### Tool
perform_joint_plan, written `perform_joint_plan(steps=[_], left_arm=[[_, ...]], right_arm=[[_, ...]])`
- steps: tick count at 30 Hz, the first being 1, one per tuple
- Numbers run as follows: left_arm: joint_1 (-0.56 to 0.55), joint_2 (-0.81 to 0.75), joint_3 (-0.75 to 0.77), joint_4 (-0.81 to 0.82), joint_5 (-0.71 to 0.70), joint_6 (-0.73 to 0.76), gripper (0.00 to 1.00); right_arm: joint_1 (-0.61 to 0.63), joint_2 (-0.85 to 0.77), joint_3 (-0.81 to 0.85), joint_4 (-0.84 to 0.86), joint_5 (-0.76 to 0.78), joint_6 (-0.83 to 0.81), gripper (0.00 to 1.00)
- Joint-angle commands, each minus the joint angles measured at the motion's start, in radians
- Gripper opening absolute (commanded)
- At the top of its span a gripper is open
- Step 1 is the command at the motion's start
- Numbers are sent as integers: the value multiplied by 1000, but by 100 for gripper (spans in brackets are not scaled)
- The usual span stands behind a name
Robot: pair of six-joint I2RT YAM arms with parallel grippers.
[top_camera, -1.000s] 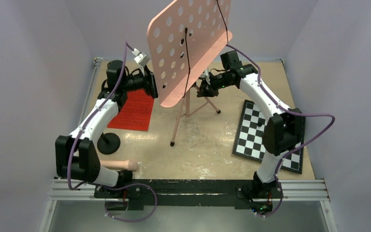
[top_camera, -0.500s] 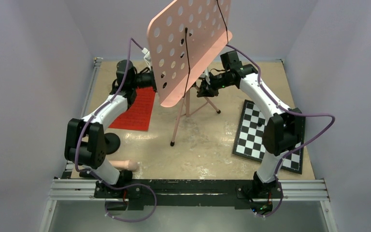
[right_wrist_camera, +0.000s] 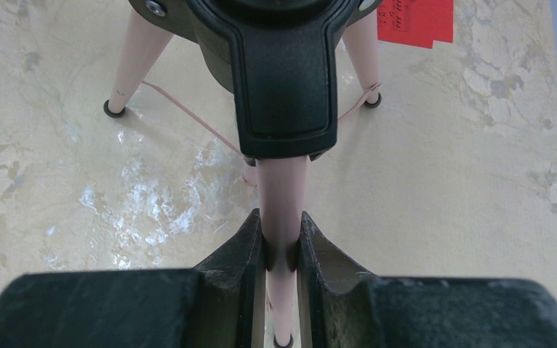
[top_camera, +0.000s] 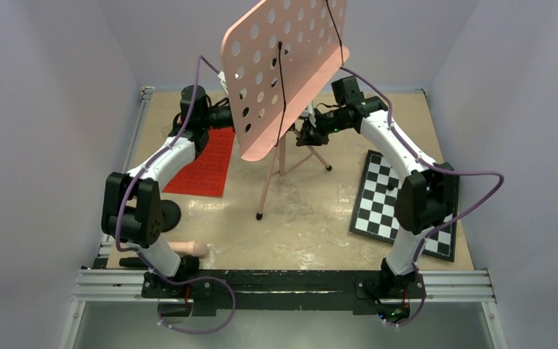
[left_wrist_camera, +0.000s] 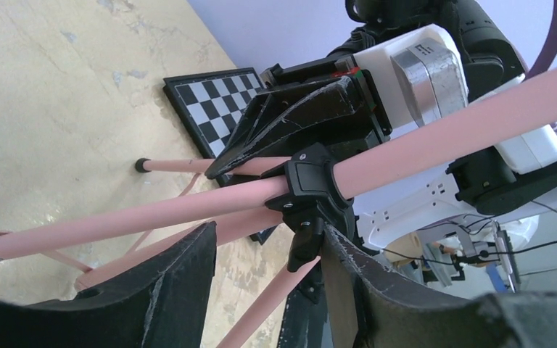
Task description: Pack up the instrument practice props
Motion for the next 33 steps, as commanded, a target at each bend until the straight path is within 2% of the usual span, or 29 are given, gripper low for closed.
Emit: perform_joint_plan(steps=[1, 5, 10, 14, 15, 16, 18, 19, 23, 26, 28, 30, 33], left_arm=[[6, 12, 54, -133, -110, 3, 59], [9, 34, 44, -254, -165, 38, 59], [14, 52, -25, -309, -218, -1, 61], [15, 56, -5, -205, -145, -15, 62], [10, 49, 14, -189, -132, -11, 60], [6, 42, 25, -139, -116, -18, 52], [3, 46, 57, -206, -140, -12, 30], [3, 53, 61, -238, -156, -5, 24], [11, 92, 13, -379, -243, -20, 13], [13, 100, -18, -384, -255, -20, 10], [13, 108, -1, -482, -299, -3, 1], [16, 134, 3, -602, -364, -5, 0], [41, 182, -16, -684, -412, -57, 0]], right_arm=[[-3, -1, -20, 53, 115, -20, 0], [-3, -1, -22, 55, 115, -16, 0], [-2, 0, -20, 55, 115, -16, 0], [-3, -1, -26, 52, 116, -18, 0], [-3, -3, -27, 52, 116, -18, 0], [-2, -3, -30, 52, 115, -18, 0], [-2, -3, -34, 52, 114, -17, 0], [-2, -2, -34, 52, 114, -18, 0], [-2, 4, -23, 52, 112, -14, 0], [-2, 7, -12, 46, 114, -13, 0], [-2, 7, -10, 43, 114, -15, 0], [-2, 7, -14, 38, 113, -21, 0], [-2, 6, -18, 38, 113, -16, 0]])
